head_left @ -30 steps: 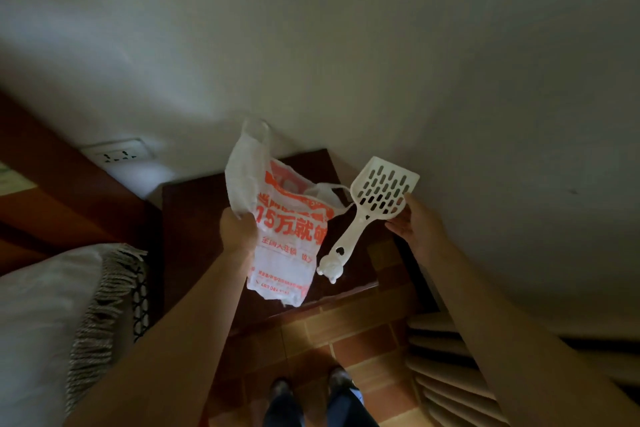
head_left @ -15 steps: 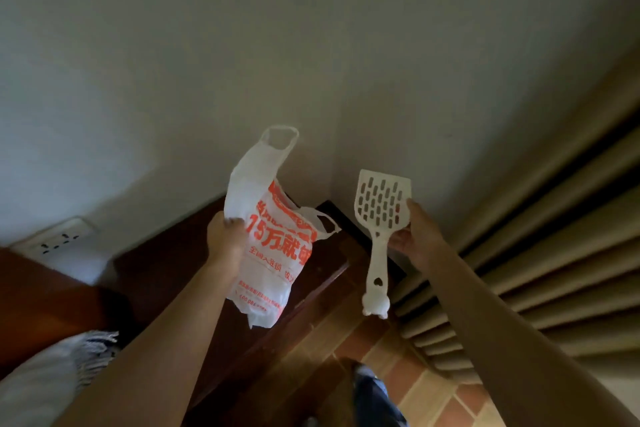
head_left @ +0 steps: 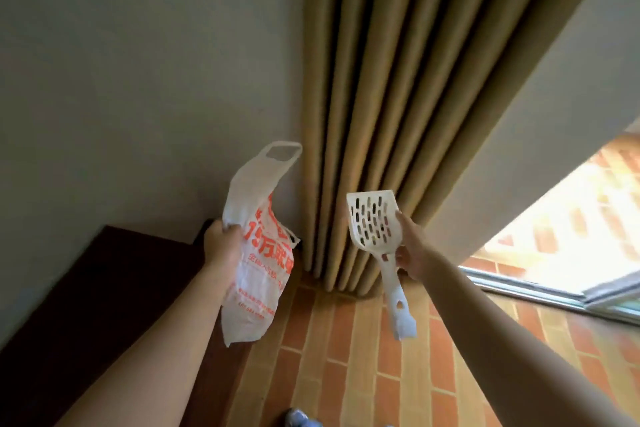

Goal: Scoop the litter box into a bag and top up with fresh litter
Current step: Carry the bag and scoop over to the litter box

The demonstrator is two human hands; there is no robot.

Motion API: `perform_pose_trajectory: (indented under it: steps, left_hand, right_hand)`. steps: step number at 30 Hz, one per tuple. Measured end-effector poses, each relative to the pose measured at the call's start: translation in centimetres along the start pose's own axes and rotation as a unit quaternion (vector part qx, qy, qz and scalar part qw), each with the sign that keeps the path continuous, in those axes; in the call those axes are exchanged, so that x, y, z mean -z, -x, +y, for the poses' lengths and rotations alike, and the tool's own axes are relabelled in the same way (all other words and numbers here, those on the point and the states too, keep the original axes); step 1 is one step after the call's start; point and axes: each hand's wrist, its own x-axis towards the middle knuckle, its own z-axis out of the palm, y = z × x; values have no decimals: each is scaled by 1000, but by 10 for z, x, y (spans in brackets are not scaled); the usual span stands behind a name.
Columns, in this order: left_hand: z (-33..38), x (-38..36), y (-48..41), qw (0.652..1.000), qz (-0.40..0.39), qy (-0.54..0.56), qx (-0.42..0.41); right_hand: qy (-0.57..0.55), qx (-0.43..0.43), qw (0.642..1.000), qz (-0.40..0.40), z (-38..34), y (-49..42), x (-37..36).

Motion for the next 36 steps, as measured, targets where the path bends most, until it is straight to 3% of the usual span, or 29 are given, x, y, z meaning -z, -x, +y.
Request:
perform_pose_trajectory:
  steps: [11, 19, 25, 36]
  left_hand:
    - [-5, -180, 119, 980, -172, -81, -52]
    - [-10, -301, 225, 946, -289, -105, -98]
    - [-10, -382, 300, 911, -372, -121, -132]
    - [-12, -512, 414, 794, -546, -197, -183]
  right_hand:
    - [-71, 12, 988, 134, 30, 45, 221]
    - [-142, 40, 974, 173, 49, 91, 358]
    - [-268, 42, 925, 265, 72, 125, 443]
    - [-384, 21, 830, 403, 117, 188, 537]
